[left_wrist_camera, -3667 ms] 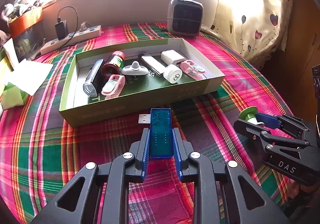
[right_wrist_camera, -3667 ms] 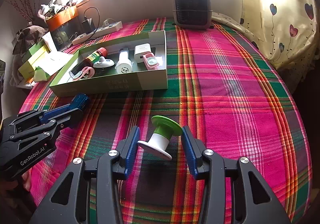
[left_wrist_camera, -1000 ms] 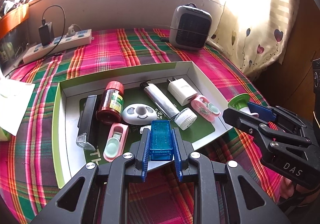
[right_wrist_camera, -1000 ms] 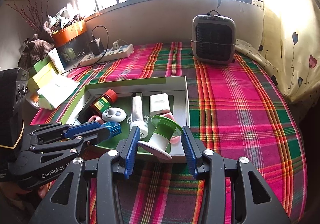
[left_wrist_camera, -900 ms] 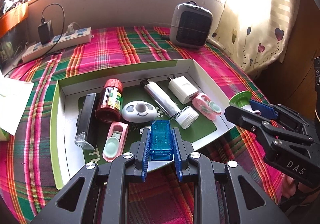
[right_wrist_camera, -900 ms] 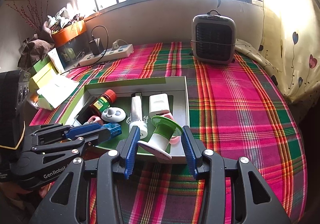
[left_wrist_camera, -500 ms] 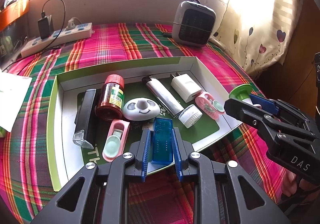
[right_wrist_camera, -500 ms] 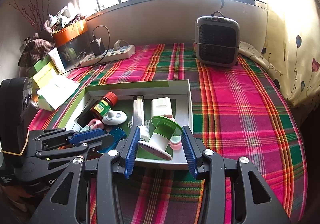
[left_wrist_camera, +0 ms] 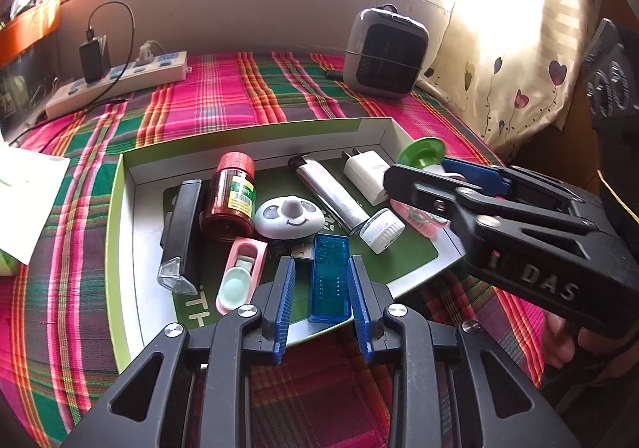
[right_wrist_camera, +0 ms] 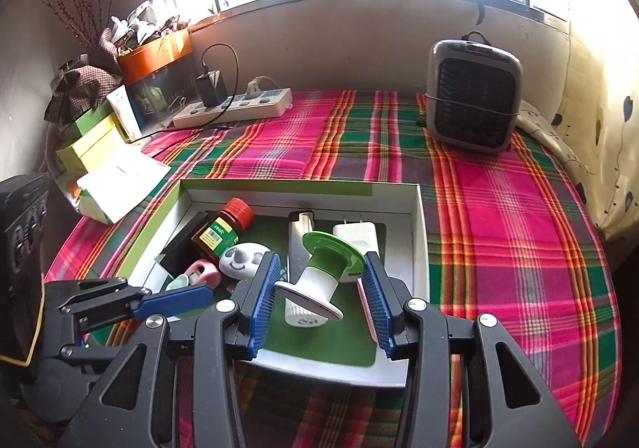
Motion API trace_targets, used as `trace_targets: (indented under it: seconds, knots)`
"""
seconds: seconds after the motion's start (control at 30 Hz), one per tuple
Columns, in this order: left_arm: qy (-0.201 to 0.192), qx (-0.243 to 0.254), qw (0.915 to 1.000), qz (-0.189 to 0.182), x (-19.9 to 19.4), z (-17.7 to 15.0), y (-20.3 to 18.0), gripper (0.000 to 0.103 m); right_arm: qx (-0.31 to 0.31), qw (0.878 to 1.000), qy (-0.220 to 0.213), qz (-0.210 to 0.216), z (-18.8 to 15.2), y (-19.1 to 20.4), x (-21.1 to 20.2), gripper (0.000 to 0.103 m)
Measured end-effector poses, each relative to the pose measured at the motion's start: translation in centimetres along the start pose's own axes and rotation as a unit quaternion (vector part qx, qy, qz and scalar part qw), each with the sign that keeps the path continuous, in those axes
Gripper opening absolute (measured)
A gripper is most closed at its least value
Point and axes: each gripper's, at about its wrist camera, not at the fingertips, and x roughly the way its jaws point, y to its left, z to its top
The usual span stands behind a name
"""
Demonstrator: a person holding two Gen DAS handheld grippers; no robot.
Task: Organize rigid objects
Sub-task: 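Carry the spool and blue case with both grippers over the green box, then lower and open the right gripper releasing the spool while the left releases the case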
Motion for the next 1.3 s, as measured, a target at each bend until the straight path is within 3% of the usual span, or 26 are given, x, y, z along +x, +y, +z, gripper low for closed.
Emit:
trace_targets:
  seconds: [0.53, 1.3]
  knots:
    - [-0.029, -0.03, 0.9991, 0.007, -2.6, -0.8, 2.3, 0.028, -0.024, 0.999, 0.021, 0.044, 2.2, 1.6, 4.4, 0.044]
    - [-0.027, -0.049, 0.9985, 0.0, -2.7, -1.4, 3.6, 0.028, -0.042, 0.997, 0.042, 0.055, 2.9, 3.1, 8.0, 0.044]
